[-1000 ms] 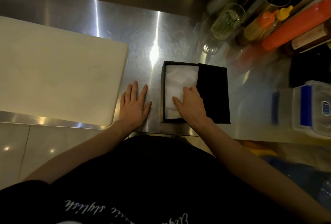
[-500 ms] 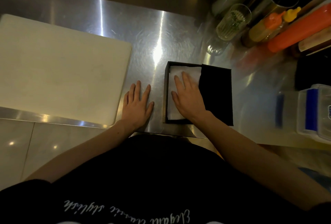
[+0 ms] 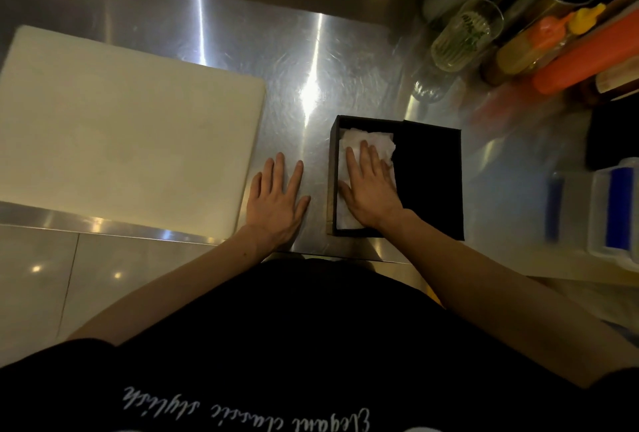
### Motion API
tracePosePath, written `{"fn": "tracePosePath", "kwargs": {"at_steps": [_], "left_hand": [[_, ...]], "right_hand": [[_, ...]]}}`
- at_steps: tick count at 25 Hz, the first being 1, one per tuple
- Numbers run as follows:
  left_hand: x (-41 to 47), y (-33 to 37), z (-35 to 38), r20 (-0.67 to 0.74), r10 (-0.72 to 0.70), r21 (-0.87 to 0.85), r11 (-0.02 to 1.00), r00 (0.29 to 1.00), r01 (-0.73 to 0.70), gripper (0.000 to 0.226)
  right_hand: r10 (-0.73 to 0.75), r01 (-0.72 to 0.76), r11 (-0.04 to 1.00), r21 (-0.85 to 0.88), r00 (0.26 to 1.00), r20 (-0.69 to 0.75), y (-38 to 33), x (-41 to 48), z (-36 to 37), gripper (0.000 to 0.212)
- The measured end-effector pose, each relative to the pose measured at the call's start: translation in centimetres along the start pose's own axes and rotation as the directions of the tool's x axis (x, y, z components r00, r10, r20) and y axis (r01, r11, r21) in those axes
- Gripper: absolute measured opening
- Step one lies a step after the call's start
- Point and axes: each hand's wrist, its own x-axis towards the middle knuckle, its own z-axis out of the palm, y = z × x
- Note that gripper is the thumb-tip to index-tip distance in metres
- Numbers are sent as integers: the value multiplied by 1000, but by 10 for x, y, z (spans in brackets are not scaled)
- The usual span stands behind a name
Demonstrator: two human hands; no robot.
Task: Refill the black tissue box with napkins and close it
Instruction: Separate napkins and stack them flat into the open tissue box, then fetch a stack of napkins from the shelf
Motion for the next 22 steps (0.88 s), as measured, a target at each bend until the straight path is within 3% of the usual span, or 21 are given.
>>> {"fn": "tracePosePath", "kwargs": {"at_steps": [4,8,11,15,22], "left_hand": [[0,-4,-8,39,39,-6,999,999,-38,68],[1,-11,-26,46,102,-69,993,994,-99,63],[4,-21,-48,-56,135,-131,981,989,-141,59],[-1,-26,-78,-204,65,-148,984,977,-96,51],[-41,-14,-119,-384,-198,-164,976,902,144,44]], "right_hand": [[36,13,974,227,977,-210,-7,-9,-13,55],[44,54,964,262,934,-354,-17,-21,-32,49],[-49,135,975,180,908,-416,-22,-21,-49,46],[-203,267,961,68,856,-476,-26,-12,-74,41],[-536,532,837,-130,746,-395,-40,-1,-124,48]]}}
